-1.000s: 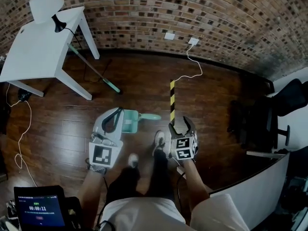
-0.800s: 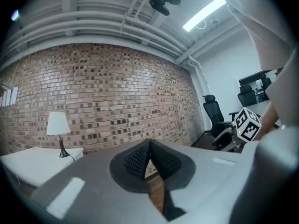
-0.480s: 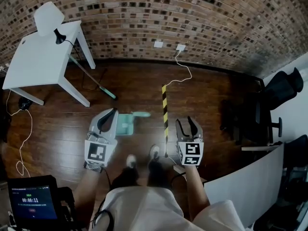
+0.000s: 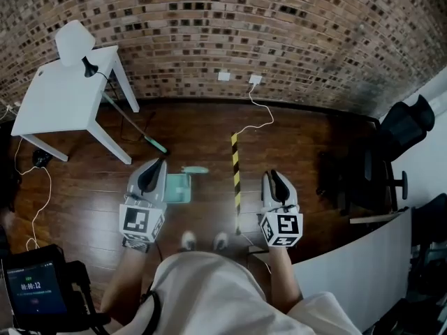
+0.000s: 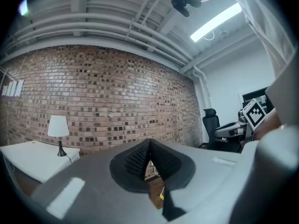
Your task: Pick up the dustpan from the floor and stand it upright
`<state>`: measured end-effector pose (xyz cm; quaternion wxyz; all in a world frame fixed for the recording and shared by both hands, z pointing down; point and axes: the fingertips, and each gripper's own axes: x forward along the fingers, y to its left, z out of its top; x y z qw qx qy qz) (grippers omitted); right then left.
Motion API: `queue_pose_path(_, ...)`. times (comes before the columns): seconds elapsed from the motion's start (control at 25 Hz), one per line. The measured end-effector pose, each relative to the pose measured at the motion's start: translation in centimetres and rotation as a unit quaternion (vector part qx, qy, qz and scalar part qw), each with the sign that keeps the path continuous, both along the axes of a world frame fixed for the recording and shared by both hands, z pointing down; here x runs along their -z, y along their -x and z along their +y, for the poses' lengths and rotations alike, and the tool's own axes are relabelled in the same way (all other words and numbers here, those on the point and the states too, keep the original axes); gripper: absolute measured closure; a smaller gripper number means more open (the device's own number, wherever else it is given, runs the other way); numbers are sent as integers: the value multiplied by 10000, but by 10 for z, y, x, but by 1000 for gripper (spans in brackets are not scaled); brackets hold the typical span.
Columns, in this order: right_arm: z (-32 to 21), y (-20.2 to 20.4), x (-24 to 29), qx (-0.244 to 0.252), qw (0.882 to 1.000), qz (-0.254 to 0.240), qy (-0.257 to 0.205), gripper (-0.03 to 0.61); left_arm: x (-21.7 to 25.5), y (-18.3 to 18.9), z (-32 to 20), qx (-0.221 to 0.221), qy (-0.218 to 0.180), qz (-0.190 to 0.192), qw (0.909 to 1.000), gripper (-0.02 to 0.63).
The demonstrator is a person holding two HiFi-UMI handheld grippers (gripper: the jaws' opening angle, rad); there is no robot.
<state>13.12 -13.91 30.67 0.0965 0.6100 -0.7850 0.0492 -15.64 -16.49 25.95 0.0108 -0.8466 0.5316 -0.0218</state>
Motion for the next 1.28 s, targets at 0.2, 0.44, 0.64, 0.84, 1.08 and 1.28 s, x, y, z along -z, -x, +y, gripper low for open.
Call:
queue_pose_path(0.2,14,-6,10,193,9995,-225,-122,549,3,-31,16,-378,90,179,9991,614)
queue_pose_path(0.44,27,-3,10,277,9995,-115,-59,565,-6,-38,26,-420,178,81,9989,614)
queue_pose_path(0.64,28,2,13,306,9994,-125,-41,565,-8,-32,28,-374,243,147,9989,614)
queue_pose_path(0.84,31,20,27,246,9995,-152,-112,565,-8,-16,35,-472,331,23,9983,614)
queue_pose_path(1.08,70,36,32,-33,9999,-101,-68,565,-26,3,61,-811,527,-351,9947,614)
queue_pose_path(1.28,126,28,9,-186,9994,-244,154,565,-51,5,113,-805,746,-314,9935,614)
